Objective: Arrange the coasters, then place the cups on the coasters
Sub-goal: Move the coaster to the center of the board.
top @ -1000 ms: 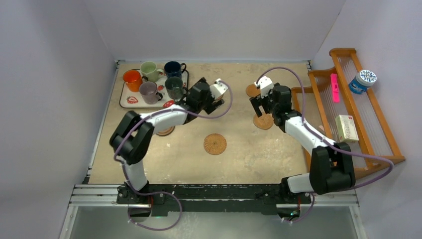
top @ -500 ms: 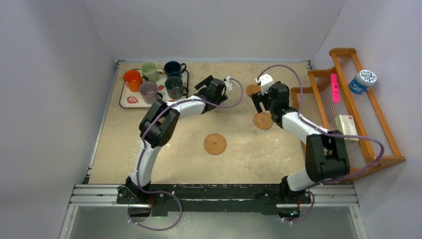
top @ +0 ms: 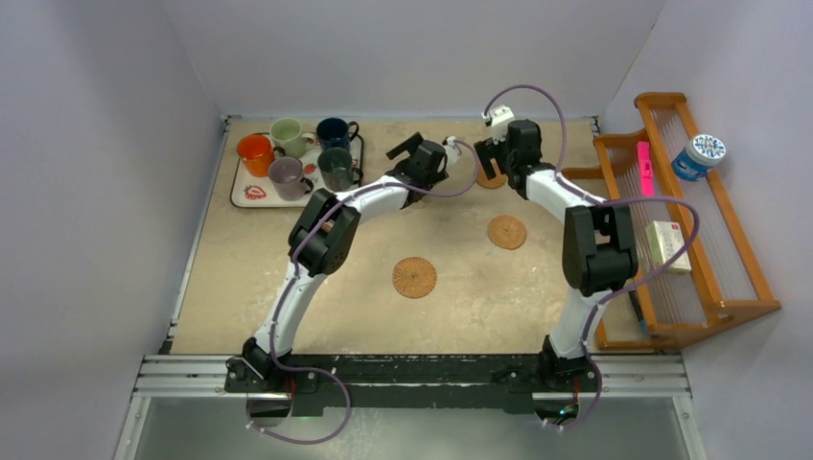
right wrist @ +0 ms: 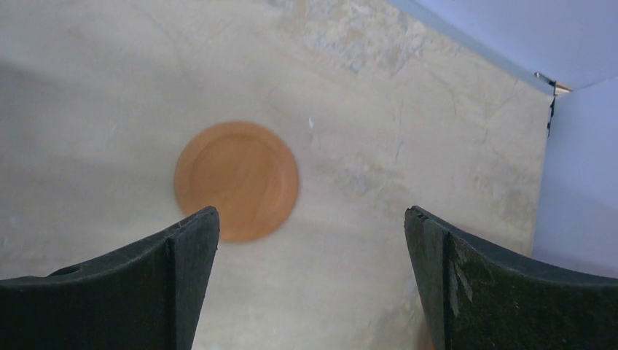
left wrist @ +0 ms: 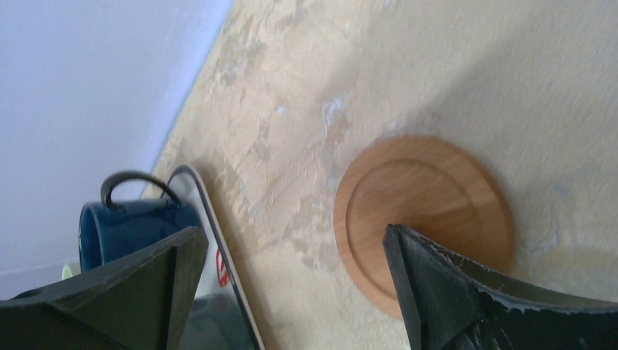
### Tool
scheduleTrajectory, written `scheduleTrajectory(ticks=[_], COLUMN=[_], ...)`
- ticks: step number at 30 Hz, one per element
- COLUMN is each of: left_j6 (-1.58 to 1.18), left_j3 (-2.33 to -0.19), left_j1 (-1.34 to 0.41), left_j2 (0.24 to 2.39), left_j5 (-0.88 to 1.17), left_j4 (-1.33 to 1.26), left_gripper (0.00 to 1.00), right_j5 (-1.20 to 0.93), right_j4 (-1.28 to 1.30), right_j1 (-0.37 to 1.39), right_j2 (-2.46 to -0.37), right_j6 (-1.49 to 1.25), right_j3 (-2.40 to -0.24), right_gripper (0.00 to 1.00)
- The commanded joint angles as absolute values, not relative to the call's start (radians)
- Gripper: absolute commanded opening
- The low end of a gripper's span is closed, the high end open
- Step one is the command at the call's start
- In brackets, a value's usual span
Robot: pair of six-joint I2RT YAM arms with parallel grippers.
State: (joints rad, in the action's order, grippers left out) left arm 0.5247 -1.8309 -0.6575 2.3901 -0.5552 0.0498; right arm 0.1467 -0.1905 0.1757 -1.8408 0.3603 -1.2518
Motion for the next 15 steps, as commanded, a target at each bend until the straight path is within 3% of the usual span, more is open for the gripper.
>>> scheduleTrajectory(ticks=[1,8,15], left_j6=[0.541,0.525,0.533], left_j3=[-1.977,-2.173,-2.285], left_j1=[-0.65,-0.638,-0.636], left_j2=[2.47,2.589,2.682], left_j5=[-0.561,-0.516,-0.526], left_j4=[0.137,0.22,0.203], left_gripper=[0.99,0.99,0.99], right_j5=[0.201,0.206,0.183], right_j4=[-0.13,-0.05,-0.016], right_j1=[0.171,0.151,0.146], right_j2=[-1.94,-2.153,-2.239], right_j6=[0.373,0.368,0.378], right_j3=[-1.41,-1.633,-1.713], right_gripper=[0.99,0.99,0.99])
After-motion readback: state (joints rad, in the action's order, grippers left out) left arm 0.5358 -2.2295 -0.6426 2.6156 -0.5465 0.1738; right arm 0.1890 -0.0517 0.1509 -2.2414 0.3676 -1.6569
